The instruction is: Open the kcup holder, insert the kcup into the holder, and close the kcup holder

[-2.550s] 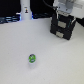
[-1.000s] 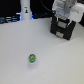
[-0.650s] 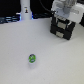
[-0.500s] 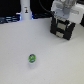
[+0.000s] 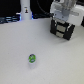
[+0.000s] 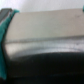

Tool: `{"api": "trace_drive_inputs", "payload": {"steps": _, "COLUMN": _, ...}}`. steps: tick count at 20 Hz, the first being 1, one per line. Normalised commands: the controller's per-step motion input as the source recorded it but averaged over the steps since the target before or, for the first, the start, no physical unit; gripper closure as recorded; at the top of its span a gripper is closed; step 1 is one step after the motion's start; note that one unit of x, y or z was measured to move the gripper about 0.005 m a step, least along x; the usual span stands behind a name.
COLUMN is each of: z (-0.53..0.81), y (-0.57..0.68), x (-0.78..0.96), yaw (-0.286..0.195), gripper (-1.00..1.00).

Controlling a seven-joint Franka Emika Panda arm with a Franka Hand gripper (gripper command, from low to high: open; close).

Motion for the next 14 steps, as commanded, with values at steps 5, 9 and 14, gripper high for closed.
{"api": "trace_drive_inputs", "payload": {"steps": 5, "z": 0.25, "y": -0.20, "x": 1.00, "yaw": -0.052, "gripper": 1.00}}
{"api": "trace_drive_inputs", "payload": {"steps": 9, "z": 0.25, "y": -0.22, "x": 1.00, "yaw": -0.050, "gripper": 1.00}}
{"api": "trace_drive_inputs", "payload": {"steps": 14, "z": 0.22, "y": -0.23, "x": 0.99, "yaw": -0.052, "gripper": 1.00}}
